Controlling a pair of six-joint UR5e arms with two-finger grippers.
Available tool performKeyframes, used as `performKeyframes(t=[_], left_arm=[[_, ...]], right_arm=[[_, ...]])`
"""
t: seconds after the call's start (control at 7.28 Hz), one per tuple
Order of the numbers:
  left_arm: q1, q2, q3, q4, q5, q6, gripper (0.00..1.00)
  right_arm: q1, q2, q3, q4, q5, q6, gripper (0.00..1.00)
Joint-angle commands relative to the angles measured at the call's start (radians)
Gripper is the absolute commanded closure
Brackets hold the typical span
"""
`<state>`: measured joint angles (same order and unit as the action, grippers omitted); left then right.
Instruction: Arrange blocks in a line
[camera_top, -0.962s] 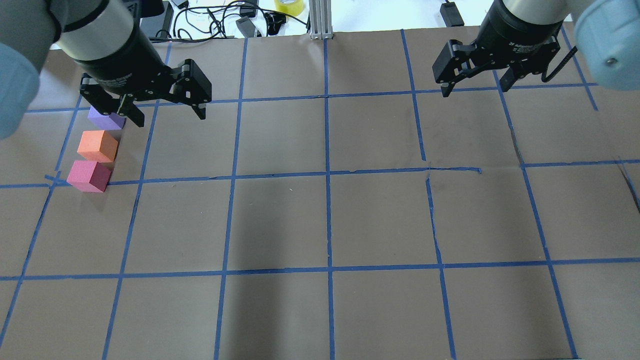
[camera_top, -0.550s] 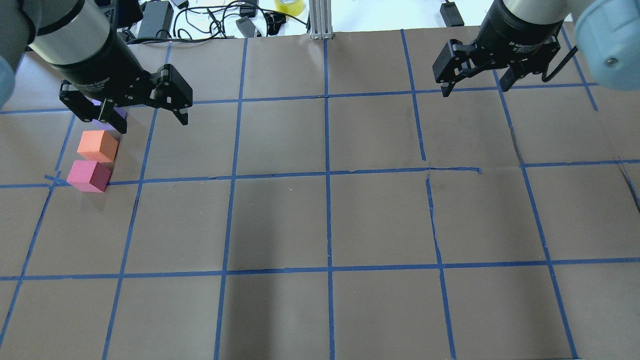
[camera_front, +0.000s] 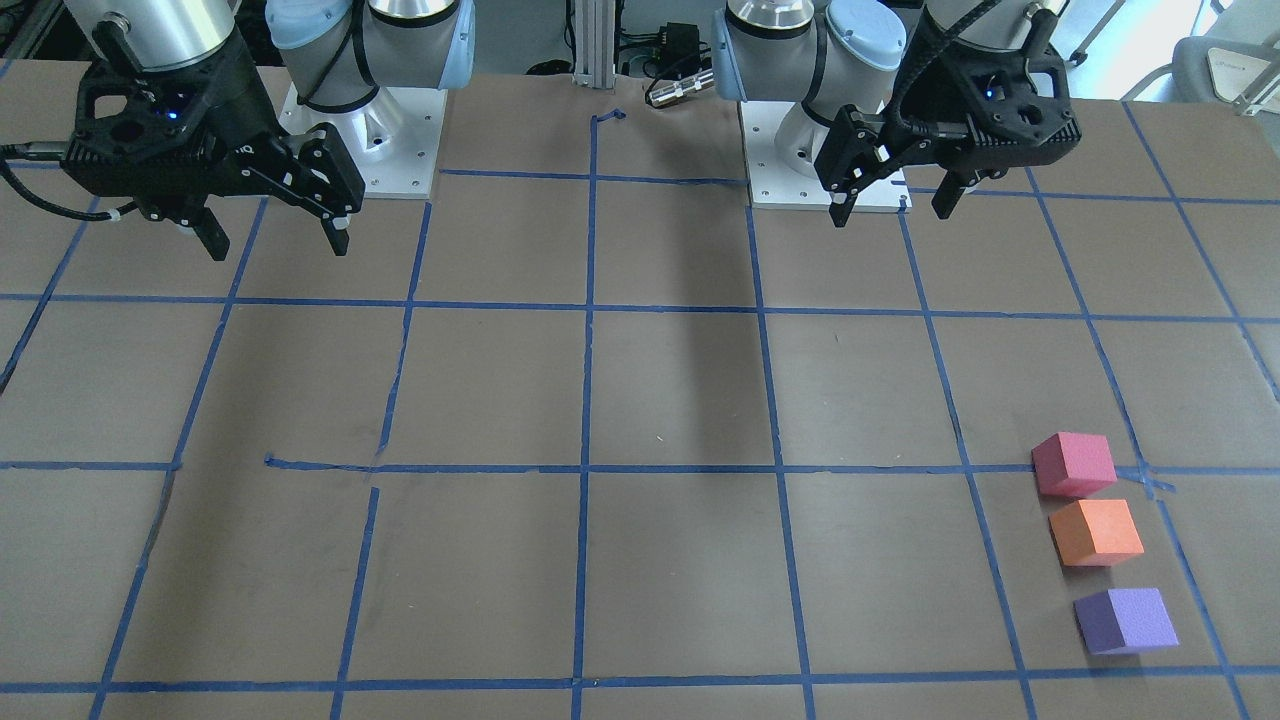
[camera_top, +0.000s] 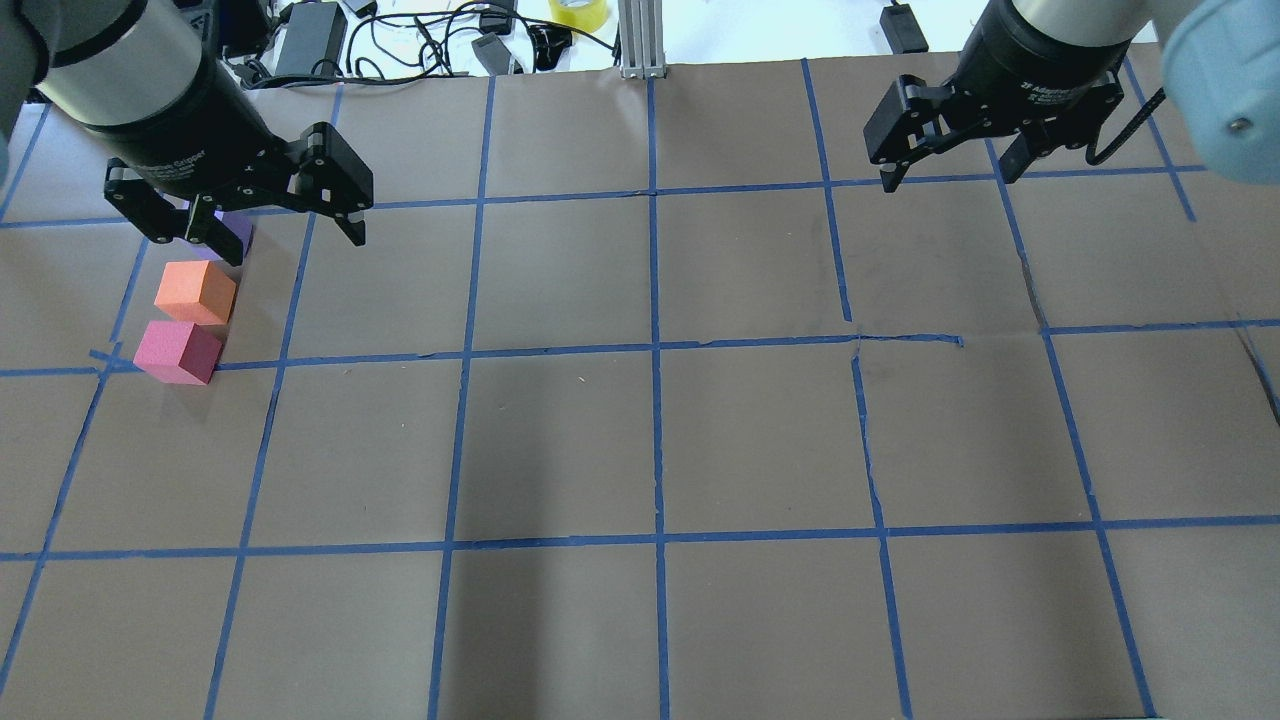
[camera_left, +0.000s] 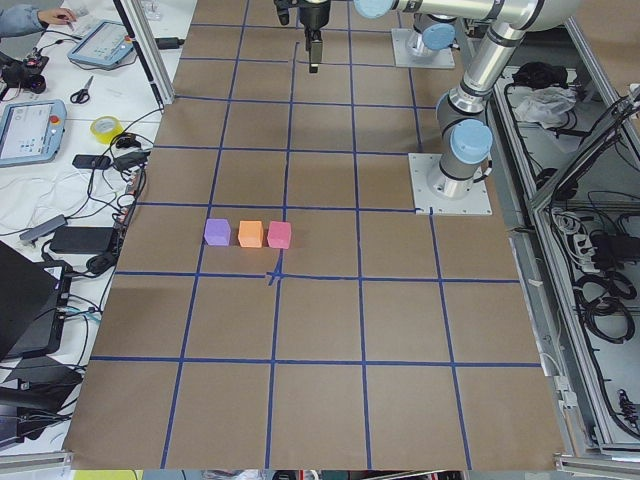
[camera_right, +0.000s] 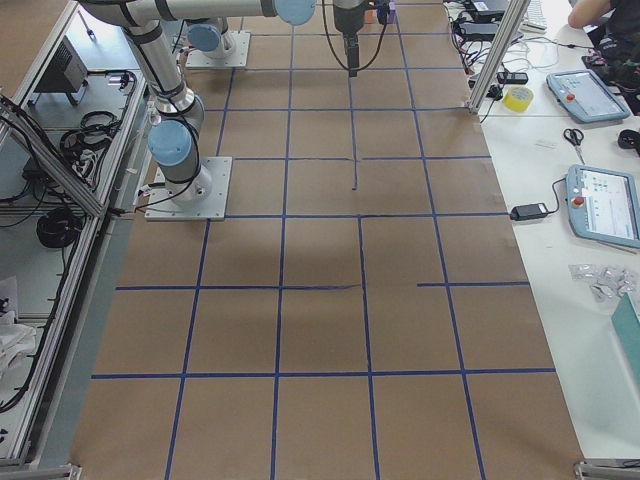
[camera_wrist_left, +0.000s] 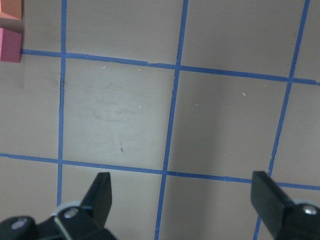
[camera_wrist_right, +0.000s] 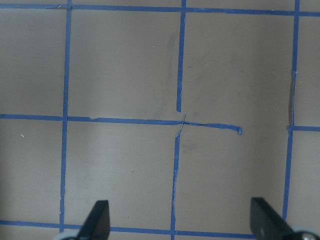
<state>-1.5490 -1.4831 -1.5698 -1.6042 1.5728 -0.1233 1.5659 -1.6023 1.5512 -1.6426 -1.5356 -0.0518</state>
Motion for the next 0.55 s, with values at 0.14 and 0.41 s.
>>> performKeyframes(t=[0.14, 0.41], left_arm=[[0.004, -0.002, -0.001, -0.008, 0.006, 0.011, 0.0], [0.007, -0.029, -0.001, 0.013, -0.01, 0.01, 0.0]], right_arm=[[-0.001, 0.004, 0.001, 0.003, 0.0, -0.01, 0.0], [-0.001, 0.004, 0.003, 0.003, -0.006, -0.01, 0.0]])
